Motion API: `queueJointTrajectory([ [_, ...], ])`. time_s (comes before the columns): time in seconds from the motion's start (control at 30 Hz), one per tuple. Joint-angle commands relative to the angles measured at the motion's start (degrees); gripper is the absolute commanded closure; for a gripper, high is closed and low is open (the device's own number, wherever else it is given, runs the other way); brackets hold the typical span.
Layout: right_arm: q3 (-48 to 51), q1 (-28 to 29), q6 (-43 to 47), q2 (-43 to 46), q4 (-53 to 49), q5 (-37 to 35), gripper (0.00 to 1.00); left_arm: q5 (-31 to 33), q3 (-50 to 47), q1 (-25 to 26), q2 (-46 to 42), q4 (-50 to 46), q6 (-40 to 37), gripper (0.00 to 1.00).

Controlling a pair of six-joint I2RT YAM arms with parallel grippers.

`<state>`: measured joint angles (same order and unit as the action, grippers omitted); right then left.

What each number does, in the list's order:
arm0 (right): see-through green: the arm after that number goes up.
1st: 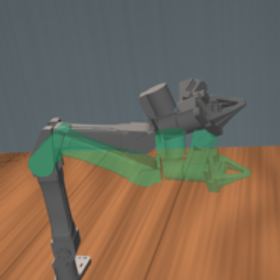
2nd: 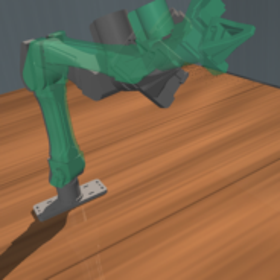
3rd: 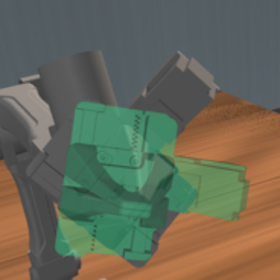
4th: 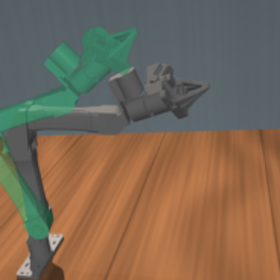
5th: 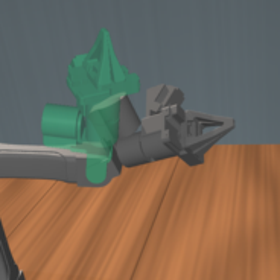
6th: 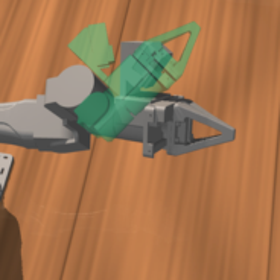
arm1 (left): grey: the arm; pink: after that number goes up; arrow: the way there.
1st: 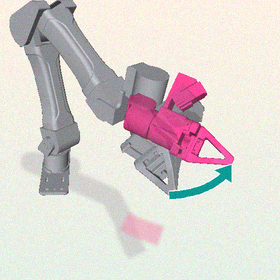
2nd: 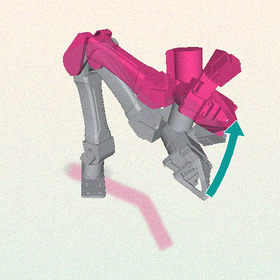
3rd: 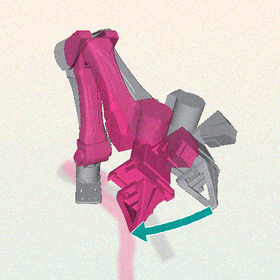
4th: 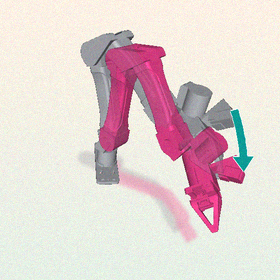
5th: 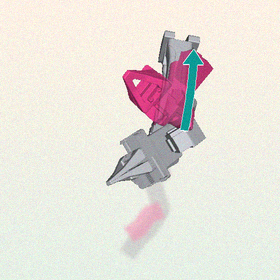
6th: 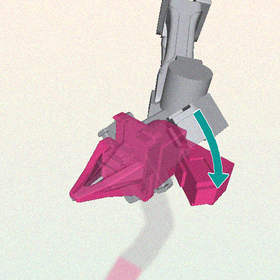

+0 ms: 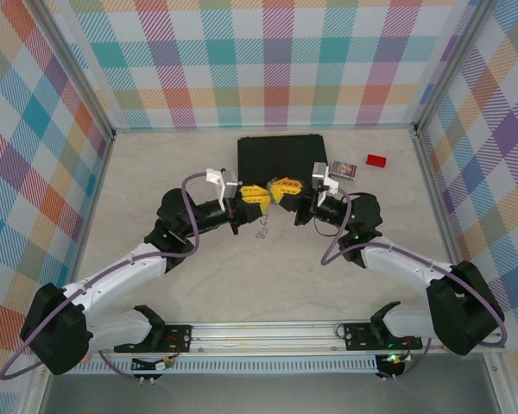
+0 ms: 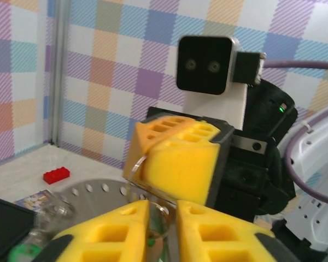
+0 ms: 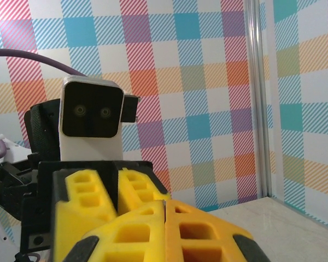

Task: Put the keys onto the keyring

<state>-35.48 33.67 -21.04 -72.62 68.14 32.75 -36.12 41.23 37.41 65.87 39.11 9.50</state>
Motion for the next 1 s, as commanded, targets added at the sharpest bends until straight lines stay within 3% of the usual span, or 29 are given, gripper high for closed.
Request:
queueJointTrajectory([
  [0.0,-2.19,-0.09,-0.94,-0.21,4.37,-0.84,1.00,-3.17,-0.24,1.09,0.30,-1.06,-0.94,0.76],
  [0.17,-1.97,-0.03,-0.76,0.11,4.20,-0.94,1.00,-1.30,-0.69,1.31,-0.74,-2.03,-0.82,0.74],
  [0.53,-1.49,-0.10,-0.56,1.32,3.05,-0.28,1.00,9.01,-1.75,-0.84,-7.59,-1.92,-0.47,0.72],
  [0.97,-2.49,-0.10,-3.31,0.13,4.20,2.09,1.00,5.85,0.05,-1.11,-2.07,6.65,3.68,0.78],
])
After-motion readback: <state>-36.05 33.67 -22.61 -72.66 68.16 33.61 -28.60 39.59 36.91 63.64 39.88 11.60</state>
